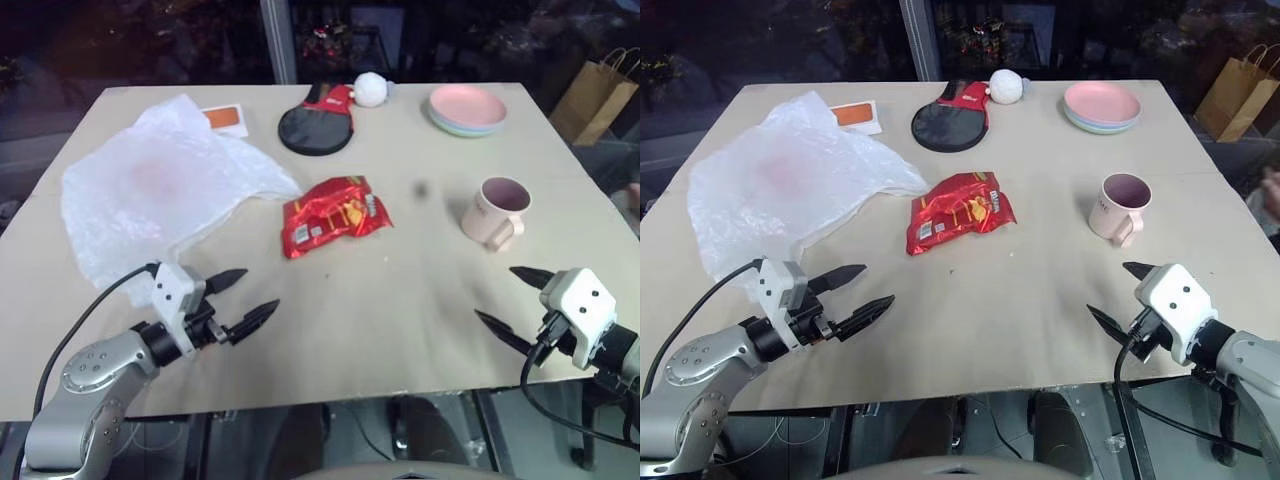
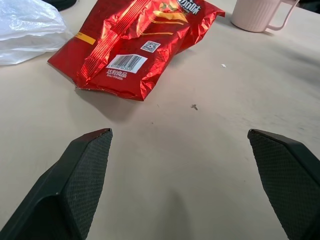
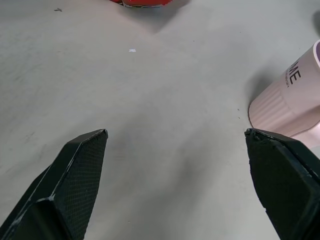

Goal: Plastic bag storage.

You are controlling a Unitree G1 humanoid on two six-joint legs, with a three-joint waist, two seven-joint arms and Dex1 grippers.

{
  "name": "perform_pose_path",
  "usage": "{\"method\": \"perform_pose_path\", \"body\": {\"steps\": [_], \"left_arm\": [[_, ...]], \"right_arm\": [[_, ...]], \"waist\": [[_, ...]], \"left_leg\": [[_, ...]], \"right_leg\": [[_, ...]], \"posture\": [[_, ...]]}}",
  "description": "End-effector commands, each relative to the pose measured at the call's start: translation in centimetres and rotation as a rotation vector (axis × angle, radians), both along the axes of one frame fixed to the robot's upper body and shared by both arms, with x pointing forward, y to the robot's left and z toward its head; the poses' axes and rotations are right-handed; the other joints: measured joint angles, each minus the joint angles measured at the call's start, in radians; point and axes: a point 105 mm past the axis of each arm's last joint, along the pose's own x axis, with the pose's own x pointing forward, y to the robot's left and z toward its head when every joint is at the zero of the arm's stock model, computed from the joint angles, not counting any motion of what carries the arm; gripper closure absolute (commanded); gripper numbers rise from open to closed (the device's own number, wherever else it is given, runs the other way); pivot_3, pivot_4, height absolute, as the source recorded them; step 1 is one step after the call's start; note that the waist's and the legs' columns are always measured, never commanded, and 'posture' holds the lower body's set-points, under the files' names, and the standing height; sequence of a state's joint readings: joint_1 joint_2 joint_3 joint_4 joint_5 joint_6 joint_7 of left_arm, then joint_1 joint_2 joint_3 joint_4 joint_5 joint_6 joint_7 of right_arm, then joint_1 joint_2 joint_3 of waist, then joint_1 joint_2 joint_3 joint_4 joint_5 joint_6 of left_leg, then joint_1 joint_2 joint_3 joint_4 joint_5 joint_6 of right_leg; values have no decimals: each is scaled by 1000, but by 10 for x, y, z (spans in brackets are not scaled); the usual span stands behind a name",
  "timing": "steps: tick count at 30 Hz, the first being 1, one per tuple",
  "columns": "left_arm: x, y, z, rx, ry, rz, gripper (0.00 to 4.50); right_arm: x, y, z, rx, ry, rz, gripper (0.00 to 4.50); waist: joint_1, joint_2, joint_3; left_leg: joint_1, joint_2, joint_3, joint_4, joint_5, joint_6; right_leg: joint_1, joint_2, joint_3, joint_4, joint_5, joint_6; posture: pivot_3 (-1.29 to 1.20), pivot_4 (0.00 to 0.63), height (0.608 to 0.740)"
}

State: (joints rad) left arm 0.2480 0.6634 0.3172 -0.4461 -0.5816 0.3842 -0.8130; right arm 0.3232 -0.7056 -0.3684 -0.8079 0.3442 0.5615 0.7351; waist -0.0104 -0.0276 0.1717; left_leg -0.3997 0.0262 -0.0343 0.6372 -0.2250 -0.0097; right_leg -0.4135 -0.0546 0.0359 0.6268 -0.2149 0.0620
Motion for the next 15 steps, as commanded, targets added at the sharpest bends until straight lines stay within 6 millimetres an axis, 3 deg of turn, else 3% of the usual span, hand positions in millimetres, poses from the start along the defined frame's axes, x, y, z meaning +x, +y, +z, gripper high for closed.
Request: {"method": "perform_pose_path", "body": {"steps": [1,9,12,15], "left_arm": [[5,-2,11,-23,-62,0,0],[28,-6,37,-134,-131,123,0],[56,23,48,15,-224,353,0],[73,49,51,206,-255,510,0]], "right_arm": [[1,4,7,23,-50,11,54],[13,39,22,173,-119,87,54],[15,64,34,177,-166,199,54],[20,77,42,186,-188,241,54]], "waist": [[0,0,0],[-4,0,0],[-2,0,0],[-2,0,0]], "left_leg": [[0,0,0,0,0,0],[1,0,0,2,0,0],[1,0,-1,2,0,0],[1,0,-1,2,0,0]], "right_leg": [[0,0,0,0,0,0],[1,0,0,0,0,1],[1,1,0,1,0,1],[1,3,0,2,0,0]], "posture": [[0,150,740],[0,150,740],[0,150,740],[0,150,740]]}}
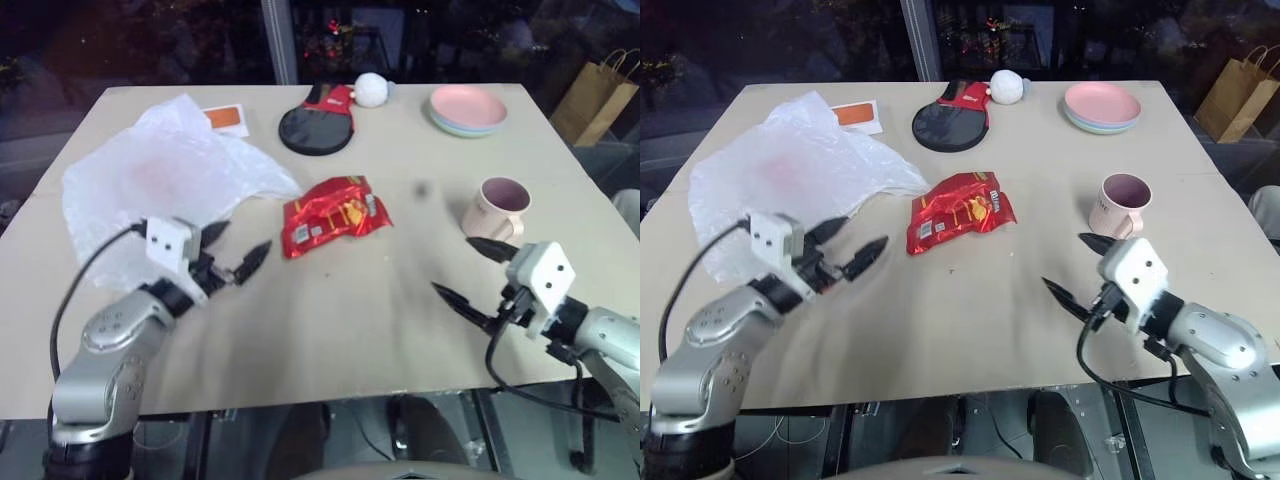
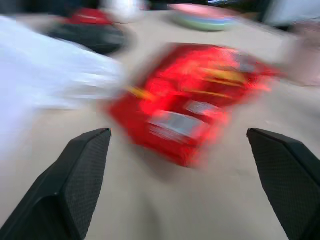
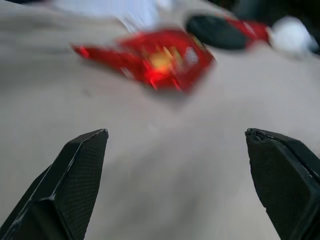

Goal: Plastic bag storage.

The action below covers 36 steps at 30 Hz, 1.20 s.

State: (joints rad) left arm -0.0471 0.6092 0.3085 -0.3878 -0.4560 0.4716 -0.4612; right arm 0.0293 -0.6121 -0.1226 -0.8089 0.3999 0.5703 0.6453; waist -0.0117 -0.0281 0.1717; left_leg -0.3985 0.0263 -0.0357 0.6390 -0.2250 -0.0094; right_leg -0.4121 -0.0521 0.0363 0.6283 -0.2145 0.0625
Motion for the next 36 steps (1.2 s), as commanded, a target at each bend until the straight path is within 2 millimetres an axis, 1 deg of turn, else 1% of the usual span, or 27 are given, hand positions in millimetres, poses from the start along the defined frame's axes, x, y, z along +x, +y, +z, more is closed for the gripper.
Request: {"method": "perform_pose_path", "body": {"steps": [1,2,4,6,7,10,13,18,22,24,25,27,30,32,33,34,36], "left_arm": [[13,31,7,237,-35,202,0],[17,37,8,310,-41,235,0],[24,45,7,404,-32,272,0],[32,61,-4,513,34,339,0],[34,66,-7,543,51,358,0],[38,73,-14,602,79,353,0],[47,83,-21,634,114,374,0],[56,84,-34,715,151,346,0],[64,86,-41,776,138,358,0],[68,90,-46,809,135,381,0],[69,94,-50,825,145,393,556],[72,96,-53,842,139,409,1257],[76,94,-56,848,122,407,2614],[76,96,-62,826,138,412,3438],[77,96,-62,797,130,414,3847],[78,95,-58,771,112,415,4429],[79,90,-43,659,48,422,4429]], "right_arm": [[-1,13,13,-1,-51,41,54],[1,14,14,-2,-56,43,54],[4,16,16,-2,-60,45,54],[5,18,17,-3,-62,49,54],[5,19,17,-3,-63,51,54],[4,20,18,0,-64,54,54],[1,21,18,6,-64,51,54],[-2,22,18,7,-62,47,54],[-3,22,18,8,-64,42,54],[-3,22,17,9,-65,38,54],[-3,22,17,9,-66,36,0],[-3,22,16,9,-66,33,0],[-3,22,15,10,-65,30,0],[-3,23,15,11,-64,29,0],[-3,23,14,11,-64,28,0],[-3,23,14,11,-64,28,0],[-3,24,13,11,-63,27,0]], "waist": [[-1,0,0],[-1,0,0],[-1,0,0],[3,0,0],[3,0,0],[0,0,0],[0,0,0],[1,0,0],[1,0,0],[2,0,0],[1,0,0],[-2,0,0],[-5,0,0],[-2,1,-1],[-1,3,-2],[-1,4,-2],[-1,4,-3]], "left_leg": [[0,0,0,0,0,0],[0,0,1,0,0,0],[0,-1,1,-1,0,0],[-1,-1,1,-1,0,0],[-1,-1,1,-1,0,0],[-1,-1,1,-2,0,0],[-1,-1,1,-2,0,0],[-1,-1,1,-2,0,0],[0,-1,1,-2,0,0],[0,-1,1,-2,0,0],[1,-1,1,-2,0,0],[1,-1,1,-1,0,0],[2,0,2,-1,0,0],[2,0,2,-1,0,0],[3,-1,2,-1,0,0],[4,-1,2,-1,0,0],[4,-1,2,0,0,0]], "right_leg": [[0,0,0,0,0,0],[0,0,1,0,0,0],[0,0,1,-1,0,0],[0,0,2,-1,0,-1],[-1,0,1,-1,0,-1],[-1,0,1,-1,0,-1],[-1,0,1,-1,0,-1],[-1,-1,1,-1,1,-1],[-1,-1,1,0,2,1],[-1,-1,1,1,2,2],[-1,-1,1,1,2,2],[-1,-1,1,2,2,2],[-1,0,2,5,2,3],[-1,0,2,6,2,3],[-1,0,2,7,2,3],[-1,0,2,8,2,3],[-1,0,2,8,2,3]], "posture": [[0,150,740],[0,150,740],[0,150,740],[0,150,740],[0,150,740],[0,150,740],[0,150,740],[0,150,740],[0,150,740],[0,150,740],[0,150,740],[0,150,740],[0,150,740],[0,150,740],[0,150,740],[0,150,740],[0,150,740]]}}
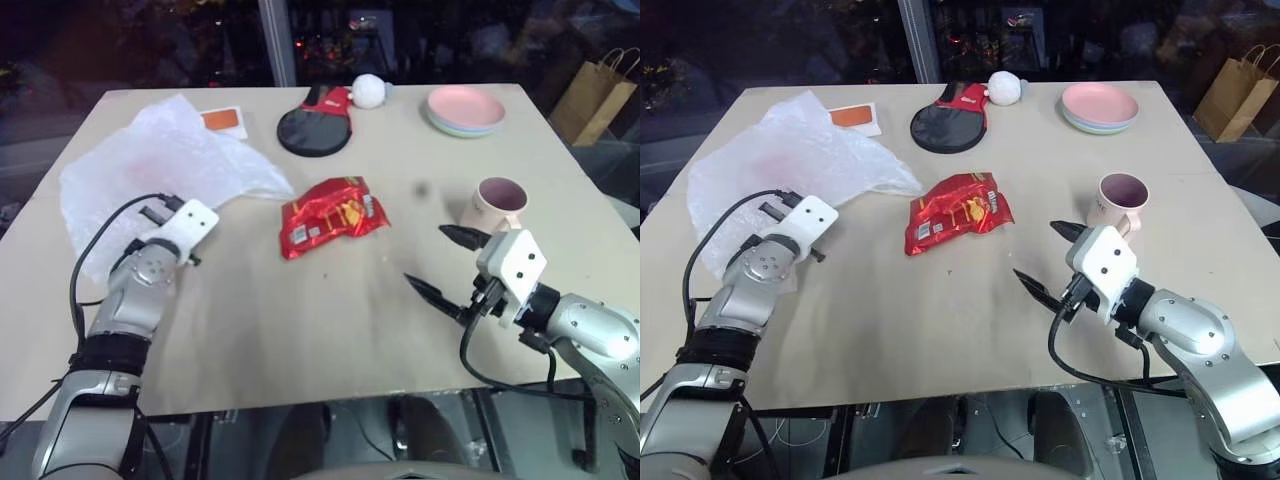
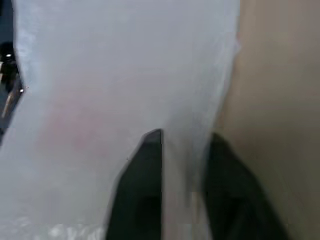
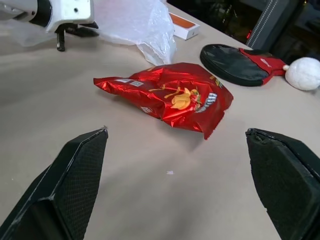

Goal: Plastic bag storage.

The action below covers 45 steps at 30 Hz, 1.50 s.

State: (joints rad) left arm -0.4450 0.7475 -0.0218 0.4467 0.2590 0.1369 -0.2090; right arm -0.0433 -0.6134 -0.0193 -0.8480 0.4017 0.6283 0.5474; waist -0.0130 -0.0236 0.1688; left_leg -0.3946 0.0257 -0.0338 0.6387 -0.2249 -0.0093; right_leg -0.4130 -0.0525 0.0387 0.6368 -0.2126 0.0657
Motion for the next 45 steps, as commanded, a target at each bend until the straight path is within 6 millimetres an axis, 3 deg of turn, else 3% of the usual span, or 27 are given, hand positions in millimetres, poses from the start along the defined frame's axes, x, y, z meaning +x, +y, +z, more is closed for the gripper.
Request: {"method": "perform_pose_path", "body": {"steps": [1,4,10,12,15,20,24,30,32,35,38,42,45], "left_arm": [[-3,-6,10,-148,-89,-28,4429],[-10,-34,30,-347,-152,-154,4429],[-45,-120,46,-730,-37,-445,4429],[-50,-132,56,-814,-27,-461,4429],[-49,-130,63,-826,-32,-433,4429],[-44,-104,80,-820,-129,-329,4429],[-48,-72,122,-883,-299,-328,4429],[-48,-75,136,-917,-223,-400,4429],[-50,-82,135,-916,-161,-451,4429],[-51,-88,118,-805,-35,-457,4429],[-53,-87,103,-739,25,-448,4429],[-51,-69,83,-427,3,-349,4429],[-66,-87,70,-562,42,-423,3650]], "right_arm": [[-4,3,8,7,-47,9,0],[-3,3,7,6,-45,4,0],[-1,4,5,9,-42,7,0],[0,4,5,11,-42,9,0],[1,6,4,13,-45,12,0],[3,9,4,26,-49,19,0],[12,26,-6,-21,-70,71,0],[48,47,-15,-172,-213,46,0],[64,53,-13,-180,-239,13,0],[75,66,4,52,-103,3,0],[73,74,5,64,-95,37,0],[66,75,-1,61,-94,49,0],[47,69,2,82,-104,135,0]], "waist": [[0,-1,0],[2,-3,2],[1,-5,3],[0,-5,3],[-5,-5,3],[-4,-5,3],[-5,-7,4],[-3,-7,4],[-4,-8,5],[-6,-9,5],[-6,-7,6],[-3,-7,6],[-1,-7,6]], "left_leg": [[0,0,0,1,0,0],[-3,0,0,3,0,0],[-5,-1,-1,4,0,0],[-4,-1,-1,4,0,0],[-3,0,-1,5,0,0],[-2,0,-1,5,0,0],[-2,0,-1,7,0,0],[-3,0,-1,7,0,0],[-3,0,-1,8,0,0],[-3,0,-1,8,0,0],[-3,0,-1,5,0,0],[-4,0,-1,2,0,0],[-4,0,0,0,0,0]], "right_leg": [[0,0,0,0,0,0],[0,0,0,1,0,0],[-1,-2,0,0,2,-4],[-1,-1,0,0,0,-1],[0,0,0,2,-1,-1],[0,2,1,3,-2,-3],[-1,2,1,3,-2,-3],[-1,2,1,3,-2,-3],[-1,2,1,3,-2,-3],[-1,2,1,3,-1,-4],[-2,2,1,4,2,-4],[-2,1,1,1,2,-5],[-3,1,1,-1,1,-7]], "posture": [[0,150,740],[0,150,740],[0,150,740],[0,150,740],[0,150,740],[0,150,740],[0,150,740],[0,150,740],[0,150,740],[0,150,740],[0,150,740],[0,150,740],[0,150,740]]}}
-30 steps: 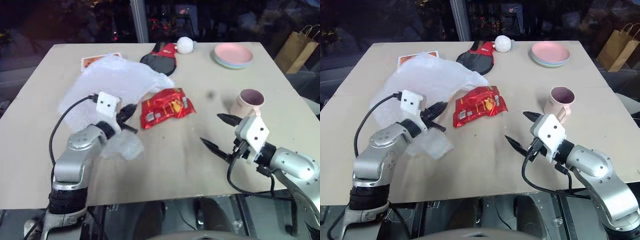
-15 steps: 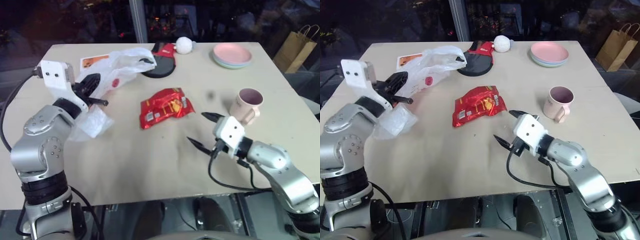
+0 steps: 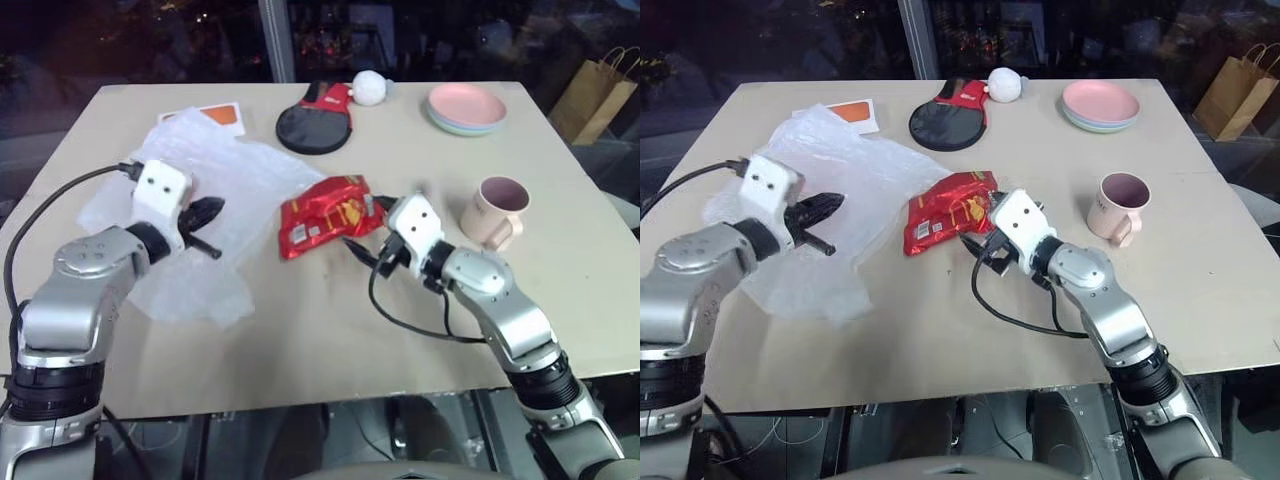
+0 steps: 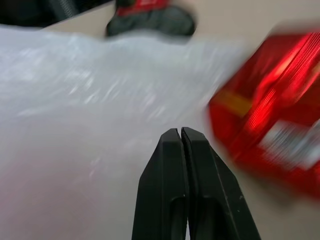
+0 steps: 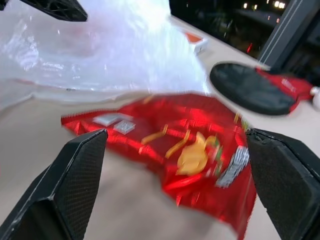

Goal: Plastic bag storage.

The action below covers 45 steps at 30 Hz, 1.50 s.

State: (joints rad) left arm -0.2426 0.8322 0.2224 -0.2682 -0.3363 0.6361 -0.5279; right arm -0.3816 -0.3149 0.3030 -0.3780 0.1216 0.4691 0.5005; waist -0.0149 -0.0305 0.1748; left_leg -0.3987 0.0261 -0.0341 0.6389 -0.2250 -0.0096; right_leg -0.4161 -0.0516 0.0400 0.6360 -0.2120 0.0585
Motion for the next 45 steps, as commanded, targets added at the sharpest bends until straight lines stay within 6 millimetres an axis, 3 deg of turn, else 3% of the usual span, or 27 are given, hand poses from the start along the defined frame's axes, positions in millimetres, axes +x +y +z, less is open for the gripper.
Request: {"method": "perform_pose_path", "body": {"steps": [1,7,8,12,15,23,28,31,44,45], "left_arm": [[-18,-22,6,-105,-41,-90,3152],[-63,-29,-19,-60,-14,-105,215],[-68,-22,-21,-5,-42,-46,94],[-83,-15,-30,147,-78,57,94],[-82,-4,-40,214,-37,162,94],[-50,7,-49,288,54,284,94],[-22,6,-37,287,1,298,94],[-5,4,-49,370,45,282,94],[26,10,-84,439,85,333,94],[28,9,-87,437,90,334,327]], "right_arm": [[-27,-4,20,43,-65,133,0],[-44,-21,20,-10,-72,186,0],[-46,-23,20,-20,-70,189,0],[-50,-25,20,-25,-56,199,0],[-51,-24,22,-20,-49,201,0],[-47,-26,23,-41,-53,193,0],[-48,-27,23,-47,-56,180,0],[-48,-28,23,-49,-58,169,0],[-57,-33,30,-54,-61,176,0],[-57,-33,31,-53,-64,177,0]], "waist": [[1,0,0],[-13,0,0],[-13,0,0],[-13,0,0],[-10,0,0],[0,0,0],[1,0,0],[1,0,0],[1,1,-1],[1,2,-1]], "left_leg": [[0,0,0,0,0,0],[0,1,1,-2,0,0],[1,1,0,-2,0,0],[2,1,1,-2,0,0],[2,1,1,0,0,0],[1,0,1,2,0,0],[1,0,0,2,0,0],[1,0,0,2,0,0],[3,0,0,2,0,0],[3,0,0,3,0,0]], "right_leg": [[0,0,0,-1,0,0],[0,-1,0,-3,1,1],[0,0,0,-3,-1,-1],[1,0,1,-2,-3,2],[1,-1,0,-2,-3,3],[1,0,-1,-1,-3,3],[1,0,-1,0,-3,3],[1,0,-1,0,-3,3],[1,0,0,3,-3,4],[2,0,0,4,-3,4]], "posture": [[0,150,740],[0,150,740],[0,150,740],[0,150,740],[0,150,740],[0,150,740],[0,150,740],[0,150,740],[0,150,740],[0,150,740]]}}
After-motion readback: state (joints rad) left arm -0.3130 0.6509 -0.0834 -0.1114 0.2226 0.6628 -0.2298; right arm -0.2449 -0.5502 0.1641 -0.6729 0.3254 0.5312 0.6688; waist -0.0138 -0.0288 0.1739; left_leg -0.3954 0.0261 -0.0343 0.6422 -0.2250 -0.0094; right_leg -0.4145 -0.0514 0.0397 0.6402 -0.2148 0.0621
